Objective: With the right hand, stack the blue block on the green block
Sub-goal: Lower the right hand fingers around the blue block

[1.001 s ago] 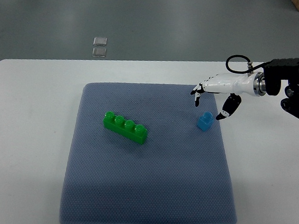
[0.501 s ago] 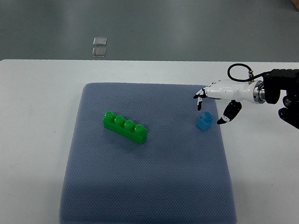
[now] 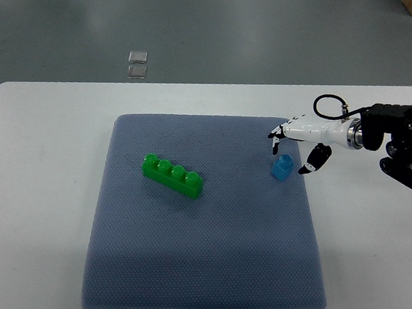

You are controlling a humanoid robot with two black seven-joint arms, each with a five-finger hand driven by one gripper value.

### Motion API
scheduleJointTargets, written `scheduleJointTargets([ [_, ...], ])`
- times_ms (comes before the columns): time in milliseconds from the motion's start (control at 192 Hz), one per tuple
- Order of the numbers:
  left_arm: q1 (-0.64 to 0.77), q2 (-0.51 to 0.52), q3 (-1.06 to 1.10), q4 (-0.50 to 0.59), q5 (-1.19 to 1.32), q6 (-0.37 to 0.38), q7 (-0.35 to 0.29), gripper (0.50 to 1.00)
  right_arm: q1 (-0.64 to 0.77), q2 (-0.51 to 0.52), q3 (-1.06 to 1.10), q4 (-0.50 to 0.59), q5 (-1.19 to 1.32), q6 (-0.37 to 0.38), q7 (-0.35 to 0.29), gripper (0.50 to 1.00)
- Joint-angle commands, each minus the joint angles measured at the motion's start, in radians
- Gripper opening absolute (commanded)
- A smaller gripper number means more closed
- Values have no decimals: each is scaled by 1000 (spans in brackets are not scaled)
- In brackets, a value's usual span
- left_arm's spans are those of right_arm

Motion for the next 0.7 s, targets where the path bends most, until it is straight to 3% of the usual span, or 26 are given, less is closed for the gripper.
scheduleJointTargets([
  [0,0,0,0,0,0,-1,0,1000,-3,1,0,-4,0,-4,0,907],
  [694,0,0,0,0,0,0,0,1000,-10,8,-12,-6,0,-21,-1,870],
])
